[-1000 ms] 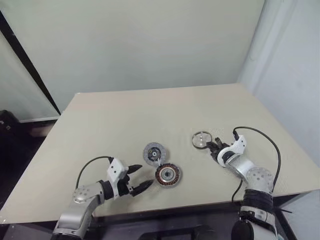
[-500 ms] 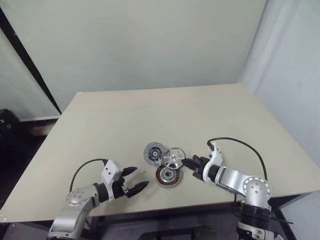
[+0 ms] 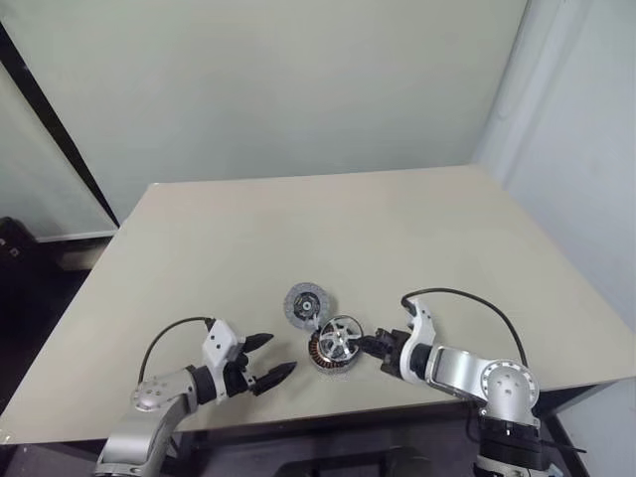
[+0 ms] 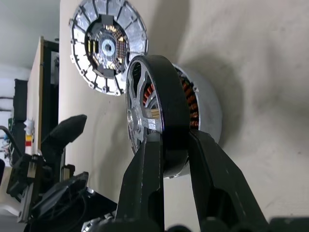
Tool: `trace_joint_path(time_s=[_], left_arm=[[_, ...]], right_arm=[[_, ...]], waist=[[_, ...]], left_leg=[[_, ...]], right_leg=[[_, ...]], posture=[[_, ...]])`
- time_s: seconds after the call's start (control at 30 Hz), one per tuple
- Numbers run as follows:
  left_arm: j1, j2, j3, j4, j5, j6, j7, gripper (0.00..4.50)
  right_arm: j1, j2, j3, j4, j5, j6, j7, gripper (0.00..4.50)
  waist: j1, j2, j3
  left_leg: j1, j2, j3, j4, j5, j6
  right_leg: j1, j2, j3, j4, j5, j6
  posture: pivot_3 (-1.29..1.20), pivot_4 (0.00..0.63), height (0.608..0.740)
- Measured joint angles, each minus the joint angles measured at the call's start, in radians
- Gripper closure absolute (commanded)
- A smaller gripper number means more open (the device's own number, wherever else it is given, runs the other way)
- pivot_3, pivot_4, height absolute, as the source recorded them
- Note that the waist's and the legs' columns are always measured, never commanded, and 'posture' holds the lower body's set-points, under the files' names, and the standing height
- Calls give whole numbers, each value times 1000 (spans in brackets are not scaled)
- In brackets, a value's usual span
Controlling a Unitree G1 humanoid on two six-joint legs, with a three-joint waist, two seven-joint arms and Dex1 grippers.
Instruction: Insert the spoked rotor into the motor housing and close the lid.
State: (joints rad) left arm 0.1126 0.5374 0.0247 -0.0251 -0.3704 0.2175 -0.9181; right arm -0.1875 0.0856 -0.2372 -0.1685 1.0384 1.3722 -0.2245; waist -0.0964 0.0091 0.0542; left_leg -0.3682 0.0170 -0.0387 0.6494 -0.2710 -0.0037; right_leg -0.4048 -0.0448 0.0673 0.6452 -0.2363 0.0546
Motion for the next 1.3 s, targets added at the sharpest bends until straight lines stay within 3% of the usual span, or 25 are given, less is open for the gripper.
trace_joint_path(time_s=[1.03, 1.3], left_arm=[[-1, -16, -11, 0, 2, 0, 0, 0], [-2, -19, -16, 0, 3, 0, 0, 0]], right_arm=[[24, -1, 108, 2, -1, -84, -3, 4118], [35, -2, 148, -7, -6, -83, 0, 1461]], waist=[[0, -7, -5], [0, -10, -7]], left_leg=[[0, 0, 0, 0, 0, 0], [0, 0, 0, 1, 0, 0]], right_leg=[[0, 0, 0, 0, 0, 0], [0, 0, 0, 0, 0, 0]], posture=[[0, 0, 740], [0, 0, 740]])
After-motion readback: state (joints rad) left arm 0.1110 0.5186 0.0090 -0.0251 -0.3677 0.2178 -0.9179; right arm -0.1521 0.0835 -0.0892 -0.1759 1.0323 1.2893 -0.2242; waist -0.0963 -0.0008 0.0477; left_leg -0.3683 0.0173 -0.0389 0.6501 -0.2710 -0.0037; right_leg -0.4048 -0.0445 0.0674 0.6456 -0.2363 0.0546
